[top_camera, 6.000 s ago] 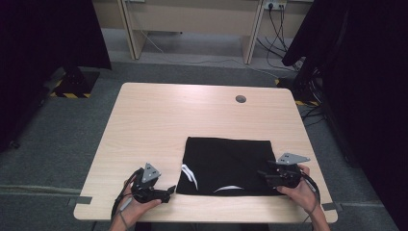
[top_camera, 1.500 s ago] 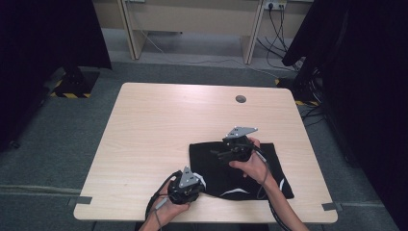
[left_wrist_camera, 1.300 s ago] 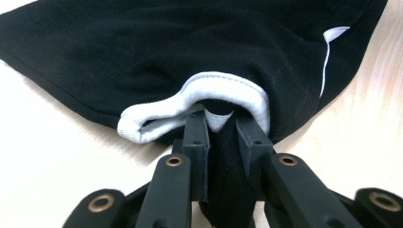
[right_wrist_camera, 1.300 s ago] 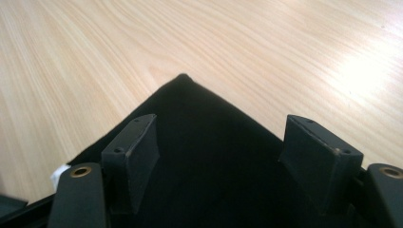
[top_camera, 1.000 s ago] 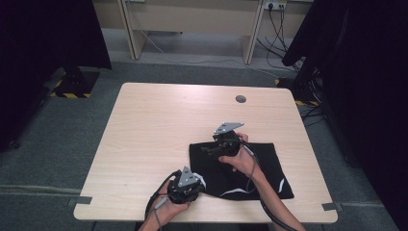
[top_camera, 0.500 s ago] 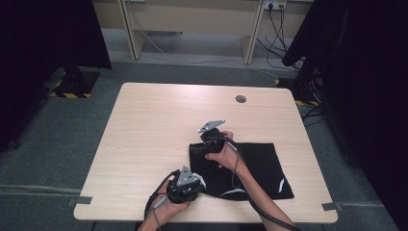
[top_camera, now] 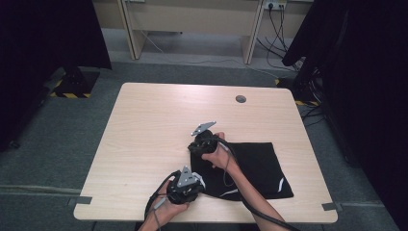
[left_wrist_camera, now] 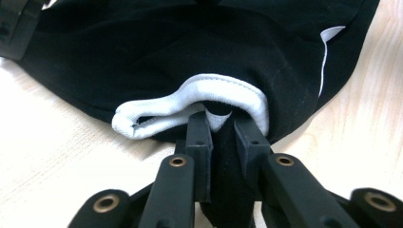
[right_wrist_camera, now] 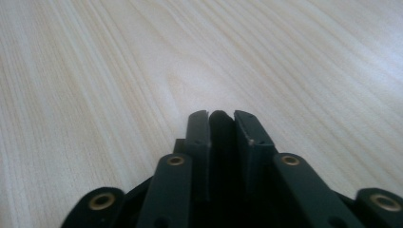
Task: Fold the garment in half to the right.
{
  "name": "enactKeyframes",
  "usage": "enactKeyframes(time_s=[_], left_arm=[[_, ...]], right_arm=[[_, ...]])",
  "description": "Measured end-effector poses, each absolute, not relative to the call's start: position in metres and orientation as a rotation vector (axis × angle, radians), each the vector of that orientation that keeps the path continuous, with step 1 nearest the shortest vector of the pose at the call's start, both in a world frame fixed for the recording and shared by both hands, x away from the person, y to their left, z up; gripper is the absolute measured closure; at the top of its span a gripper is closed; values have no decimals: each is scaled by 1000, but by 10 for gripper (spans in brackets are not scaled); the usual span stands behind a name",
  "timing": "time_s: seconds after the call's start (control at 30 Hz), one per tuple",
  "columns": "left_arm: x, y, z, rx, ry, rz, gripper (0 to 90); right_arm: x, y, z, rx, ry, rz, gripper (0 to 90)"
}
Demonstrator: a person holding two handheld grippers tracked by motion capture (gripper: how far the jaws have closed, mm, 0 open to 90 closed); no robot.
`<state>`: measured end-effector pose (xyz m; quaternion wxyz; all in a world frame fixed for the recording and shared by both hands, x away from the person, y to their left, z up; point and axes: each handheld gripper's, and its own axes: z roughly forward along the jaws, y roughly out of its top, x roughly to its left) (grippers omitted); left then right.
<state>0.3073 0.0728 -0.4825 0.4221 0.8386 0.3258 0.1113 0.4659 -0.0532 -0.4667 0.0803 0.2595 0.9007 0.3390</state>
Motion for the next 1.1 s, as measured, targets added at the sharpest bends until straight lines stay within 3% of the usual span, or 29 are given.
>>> enactKeyframes(time_s=[0.13, 0.6, 1.1], left_arm=[[306, 74, -482, 2082, 801, 287, 803], [301, 87, -435, 2001, 732, 322, 809], [315, 24, -401, 1991, 570, 296, 807]], right_arm=[[465, -57, -460, 782, 2686, 1063, 829], [454, -75, -400, 698, 2563, 1265, 842], [443, -158, -371, 789, 2394, 1324, 843]])
